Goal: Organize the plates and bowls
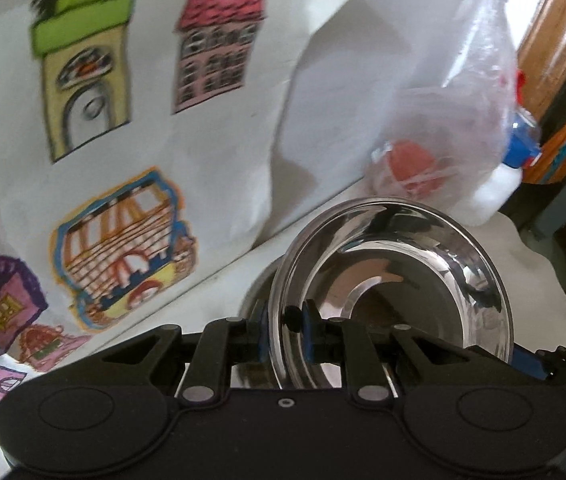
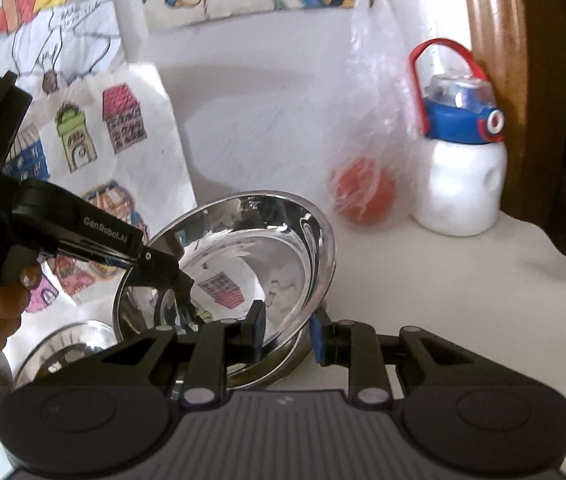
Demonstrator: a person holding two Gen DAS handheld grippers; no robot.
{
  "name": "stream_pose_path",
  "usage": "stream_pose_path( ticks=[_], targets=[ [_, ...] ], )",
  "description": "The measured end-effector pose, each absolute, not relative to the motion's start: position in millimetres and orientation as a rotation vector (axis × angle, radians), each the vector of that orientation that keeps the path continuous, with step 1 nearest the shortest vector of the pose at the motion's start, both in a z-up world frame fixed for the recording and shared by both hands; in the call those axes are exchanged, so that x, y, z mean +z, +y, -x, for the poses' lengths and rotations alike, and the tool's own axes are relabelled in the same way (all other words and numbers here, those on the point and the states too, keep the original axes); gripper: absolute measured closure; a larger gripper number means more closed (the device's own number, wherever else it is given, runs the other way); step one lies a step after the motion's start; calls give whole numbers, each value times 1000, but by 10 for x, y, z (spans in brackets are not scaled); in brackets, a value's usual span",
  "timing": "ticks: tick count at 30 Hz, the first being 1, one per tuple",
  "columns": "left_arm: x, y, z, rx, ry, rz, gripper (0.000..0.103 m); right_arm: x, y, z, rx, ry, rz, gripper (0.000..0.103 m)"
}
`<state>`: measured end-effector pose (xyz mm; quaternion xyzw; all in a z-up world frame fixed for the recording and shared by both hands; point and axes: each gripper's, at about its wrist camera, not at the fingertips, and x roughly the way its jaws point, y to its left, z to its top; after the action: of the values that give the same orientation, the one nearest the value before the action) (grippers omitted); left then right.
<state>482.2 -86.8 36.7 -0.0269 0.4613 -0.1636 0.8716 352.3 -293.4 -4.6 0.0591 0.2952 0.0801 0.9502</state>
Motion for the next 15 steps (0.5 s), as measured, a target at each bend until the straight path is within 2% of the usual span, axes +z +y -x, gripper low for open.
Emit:
stream_pose_path(
  ticks=[15],
  targets=[
    [257,-910,-4823,-326,949,2,84,-125,-2849,-3560,176,640,-64,72]
  ],
)
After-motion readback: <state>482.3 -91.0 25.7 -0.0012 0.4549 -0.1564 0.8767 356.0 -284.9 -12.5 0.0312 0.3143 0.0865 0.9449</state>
